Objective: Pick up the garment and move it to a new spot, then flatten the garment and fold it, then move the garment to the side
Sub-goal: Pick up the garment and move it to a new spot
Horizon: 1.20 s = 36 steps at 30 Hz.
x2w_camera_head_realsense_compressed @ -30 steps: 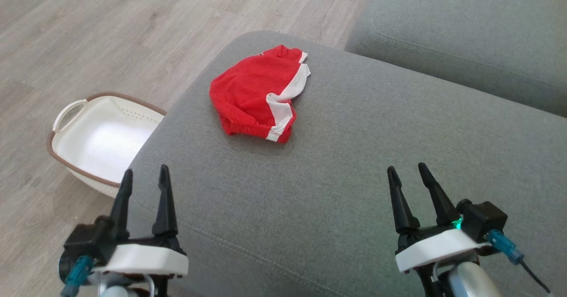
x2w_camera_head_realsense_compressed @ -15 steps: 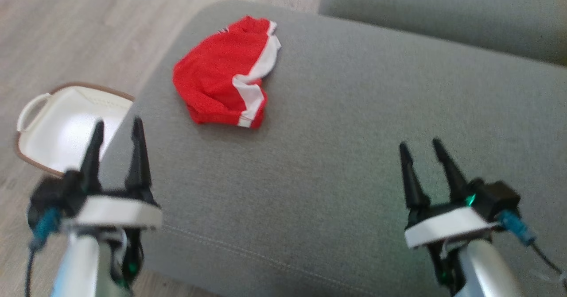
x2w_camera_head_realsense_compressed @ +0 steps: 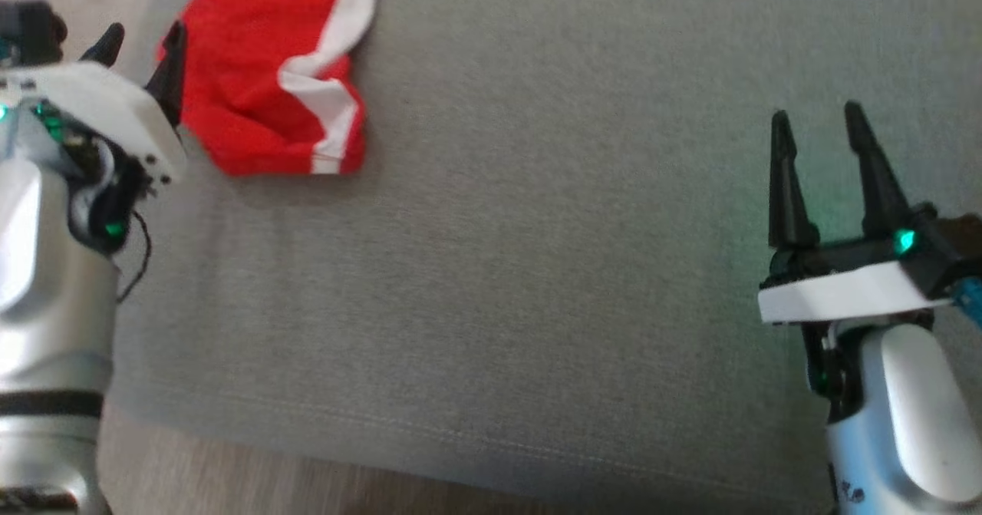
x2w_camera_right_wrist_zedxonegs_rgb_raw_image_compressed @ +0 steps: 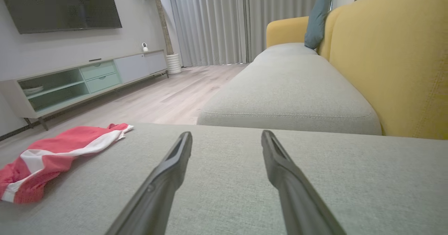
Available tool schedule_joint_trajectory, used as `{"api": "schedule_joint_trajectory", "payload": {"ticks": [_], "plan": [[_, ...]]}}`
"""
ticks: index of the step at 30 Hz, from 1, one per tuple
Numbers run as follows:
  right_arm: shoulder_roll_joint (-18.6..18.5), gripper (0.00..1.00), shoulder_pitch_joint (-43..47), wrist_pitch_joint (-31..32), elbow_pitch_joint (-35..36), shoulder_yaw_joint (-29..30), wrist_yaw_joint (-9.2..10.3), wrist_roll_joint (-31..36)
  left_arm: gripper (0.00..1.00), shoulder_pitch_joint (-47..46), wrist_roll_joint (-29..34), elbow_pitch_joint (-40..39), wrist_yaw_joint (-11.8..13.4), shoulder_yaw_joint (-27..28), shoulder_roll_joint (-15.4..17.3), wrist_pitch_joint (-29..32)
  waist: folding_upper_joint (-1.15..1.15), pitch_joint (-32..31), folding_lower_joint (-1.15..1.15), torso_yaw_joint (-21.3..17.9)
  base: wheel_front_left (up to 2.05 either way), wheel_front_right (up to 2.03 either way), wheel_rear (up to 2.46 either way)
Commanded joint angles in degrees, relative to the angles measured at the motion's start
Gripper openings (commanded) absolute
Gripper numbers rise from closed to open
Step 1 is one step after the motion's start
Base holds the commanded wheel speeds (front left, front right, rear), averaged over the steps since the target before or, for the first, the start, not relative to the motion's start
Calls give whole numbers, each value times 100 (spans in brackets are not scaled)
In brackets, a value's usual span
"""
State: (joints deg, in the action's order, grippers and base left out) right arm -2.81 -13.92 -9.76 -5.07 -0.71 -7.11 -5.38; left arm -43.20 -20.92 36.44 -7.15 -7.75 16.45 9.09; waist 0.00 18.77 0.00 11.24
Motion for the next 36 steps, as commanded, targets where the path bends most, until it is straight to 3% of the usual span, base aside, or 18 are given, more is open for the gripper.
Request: {"api": "schedule_joint_trajectory", "payload": {"ticks": [1, 11, 25, 26, 29, 36], "plan": [[-7, 100, -175, 59, 329, -120, -37, 36, 100, -423, -242, 78, -31, -98, 466, 258, 0, 494, 0, -437, 0, 0, 0], [-7, 100, -230, 124, 809, -214, -37, -14, 100, -1330, -1042, 1221, -33, -878, 1158, 984, 0, 1013, 0, -941, 0, 0, 0], [-7, 100, -221, 166, 1184, -184, -37, 11, 100, -1810, -1915, 2175, -34, -1531, 1340, 1800, 0, 1301, 0, -1158, 0, 0, 0], [-7, 100, -221, 167, 1196, -179, -37, 13, 0, -1815, -1992, 2176, -34, -1575, 1325, 1841, 0, 1301, 0, -1155, 0, 0, 0], [-7, 100, -213, 165, 1199, -152, -37, 22, 0, -1803, -2206, 2084, -34, -1729, 1317, 1822, 0, 1264, 0, -1126, 0, 0, 0], [-7, 100, -176, 99, 1018, -197, -37, -17, 0, -1905, -2293, 1976, -34, -1967, 1348, 651, 0, 894, 0, -1087, 0, 0, 0]]}}
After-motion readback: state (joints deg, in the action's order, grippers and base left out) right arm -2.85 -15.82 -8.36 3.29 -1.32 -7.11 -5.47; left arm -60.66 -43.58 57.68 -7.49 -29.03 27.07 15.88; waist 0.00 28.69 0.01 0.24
